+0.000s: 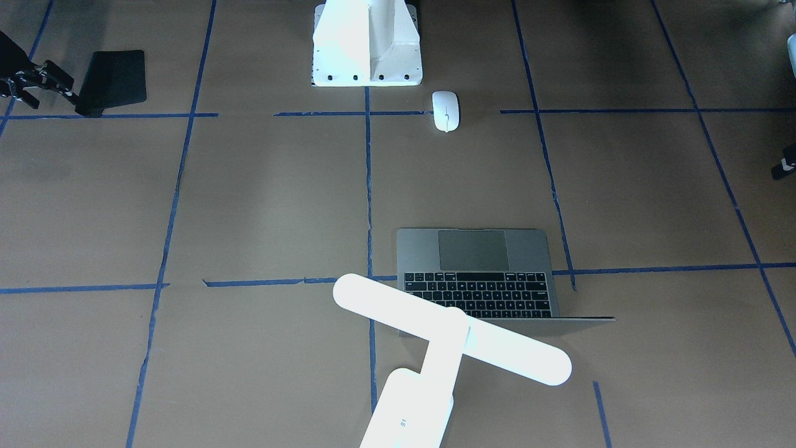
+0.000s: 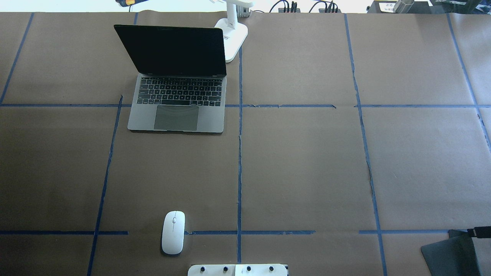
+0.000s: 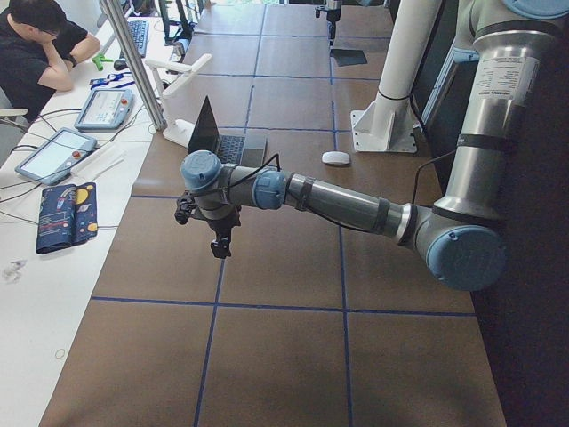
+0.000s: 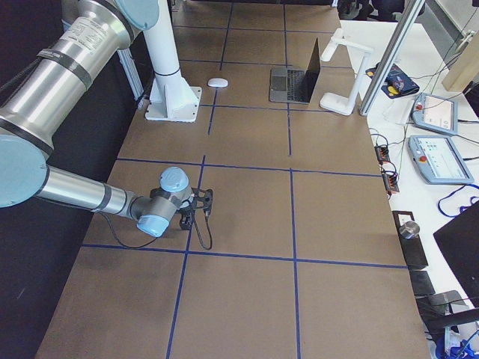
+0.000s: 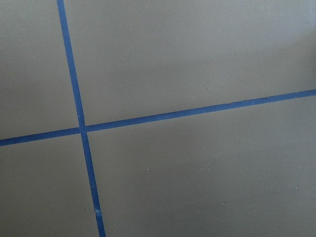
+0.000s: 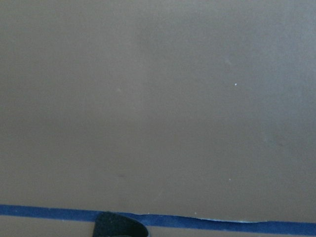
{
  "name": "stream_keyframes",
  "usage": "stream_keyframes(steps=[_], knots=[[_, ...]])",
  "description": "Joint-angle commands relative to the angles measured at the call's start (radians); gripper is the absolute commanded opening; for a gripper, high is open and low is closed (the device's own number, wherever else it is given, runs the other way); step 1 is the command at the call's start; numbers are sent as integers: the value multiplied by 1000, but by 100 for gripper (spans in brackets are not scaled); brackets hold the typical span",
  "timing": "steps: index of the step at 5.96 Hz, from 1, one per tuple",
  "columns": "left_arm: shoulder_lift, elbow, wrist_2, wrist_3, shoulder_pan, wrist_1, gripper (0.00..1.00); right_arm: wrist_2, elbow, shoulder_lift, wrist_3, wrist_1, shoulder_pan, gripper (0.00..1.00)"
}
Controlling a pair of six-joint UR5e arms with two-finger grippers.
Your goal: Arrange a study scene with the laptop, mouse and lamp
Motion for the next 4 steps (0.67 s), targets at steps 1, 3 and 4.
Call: stream_keyframes(steps=[1,3,4], knots=[[0,3,0,5,0,0,100,-70,2,5,43,0,-113,90],[2,2,0,4,0,0,100,-81,10,5,51,0,-132,39],[2,3,0,5,0,0,100,-80,22,5,51,0,-132,7]])
